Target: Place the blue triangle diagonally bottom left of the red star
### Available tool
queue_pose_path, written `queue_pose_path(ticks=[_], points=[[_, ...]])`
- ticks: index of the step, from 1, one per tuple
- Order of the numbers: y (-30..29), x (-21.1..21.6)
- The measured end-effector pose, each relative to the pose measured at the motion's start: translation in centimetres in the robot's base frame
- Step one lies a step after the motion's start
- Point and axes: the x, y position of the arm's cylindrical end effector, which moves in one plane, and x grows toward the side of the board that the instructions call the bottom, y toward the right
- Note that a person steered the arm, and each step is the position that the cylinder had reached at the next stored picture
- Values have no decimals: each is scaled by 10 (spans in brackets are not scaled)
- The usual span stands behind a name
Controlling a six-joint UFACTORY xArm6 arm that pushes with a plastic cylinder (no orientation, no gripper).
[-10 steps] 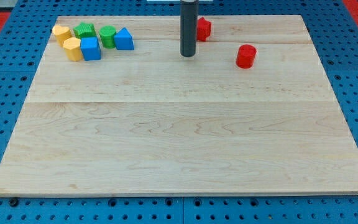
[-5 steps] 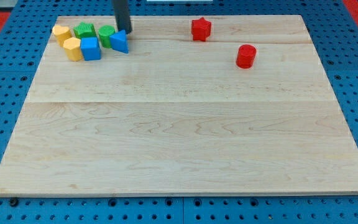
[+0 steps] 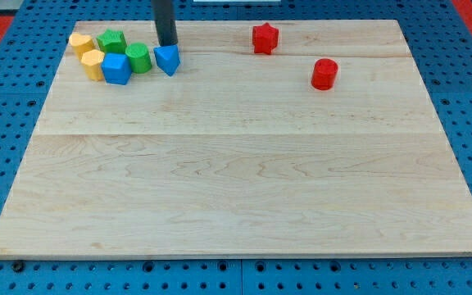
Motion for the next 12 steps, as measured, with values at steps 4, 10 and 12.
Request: queue_pose_path(ticks=[4, 10, 12], points=[[12, 77], [25, 90], [77, 91]])
